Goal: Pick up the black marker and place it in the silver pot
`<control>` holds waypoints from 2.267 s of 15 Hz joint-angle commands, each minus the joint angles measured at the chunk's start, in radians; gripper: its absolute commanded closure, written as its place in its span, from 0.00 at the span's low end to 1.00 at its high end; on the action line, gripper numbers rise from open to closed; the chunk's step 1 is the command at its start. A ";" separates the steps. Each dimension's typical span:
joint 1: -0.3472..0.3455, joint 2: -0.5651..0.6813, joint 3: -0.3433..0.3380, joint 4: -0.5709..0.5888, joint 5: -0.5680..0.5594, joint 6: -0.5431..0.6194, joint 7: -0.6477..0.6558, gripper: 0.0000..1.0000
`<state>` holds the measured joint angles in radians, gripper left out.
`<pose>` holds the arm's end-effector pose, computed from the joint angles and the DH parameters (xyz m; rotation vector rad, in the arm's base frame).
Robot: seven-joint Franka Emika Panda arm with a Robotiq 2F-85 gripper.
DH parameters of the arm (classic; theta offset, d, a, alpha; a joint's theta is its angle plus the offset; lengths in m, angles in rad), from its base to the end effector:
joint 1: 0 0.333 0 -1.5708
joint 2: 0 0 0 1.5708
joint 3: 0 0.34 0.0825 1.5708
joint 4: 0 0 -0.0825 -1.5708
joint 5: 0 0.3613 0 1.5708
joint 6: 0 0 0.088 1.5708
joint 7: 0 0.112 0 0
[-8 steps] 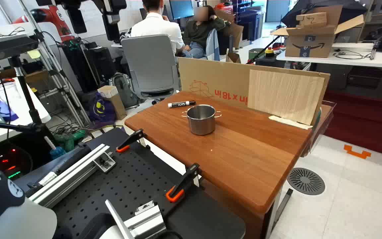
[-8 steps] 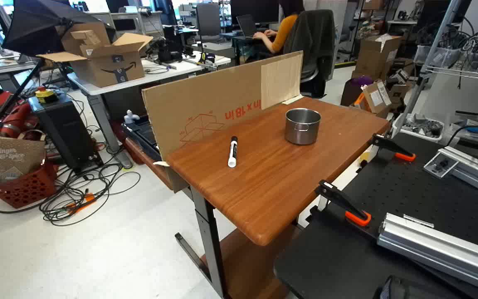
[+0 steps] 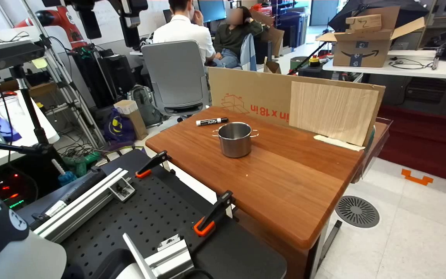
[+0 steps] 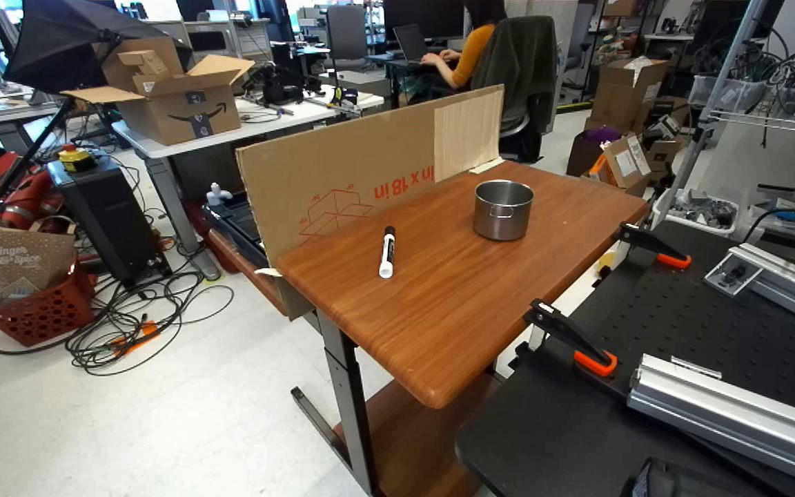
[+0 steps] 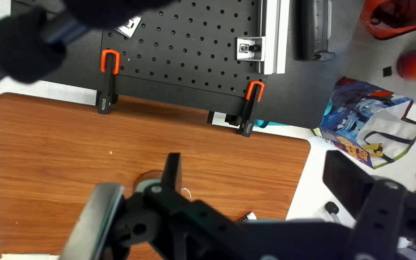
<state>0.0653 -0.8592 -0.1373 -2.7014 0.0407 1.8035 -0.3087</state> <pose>0.2505 -0.0182 0.4833 -2.9645 -0.4117 0.0293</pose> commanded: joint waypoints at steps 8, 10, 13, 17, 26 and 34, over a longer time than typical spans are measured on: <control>-0.005 0.001 0.004 0.002 0.003 -0.002 -0.003 0.00; -0.005 0.001 0.004 0.002 0.003 -0.002 -0.003 0.00; -0.005 0.001 0.004 0.002 0.003 -0.002 -0.003 0.00; -0.005 0.001 0.004 0.002 0.003 -0.002 -0.003 0.00; 0.014 0.187 0.011 0.042 0.309 0.180 0.171 0.00; 0.016 0.541 0.138 0.210 0.461 0.481 0.455 0.00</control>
<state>0.0907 -0.4372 -0.0400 -2.5721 0.4808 2.2298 0.0438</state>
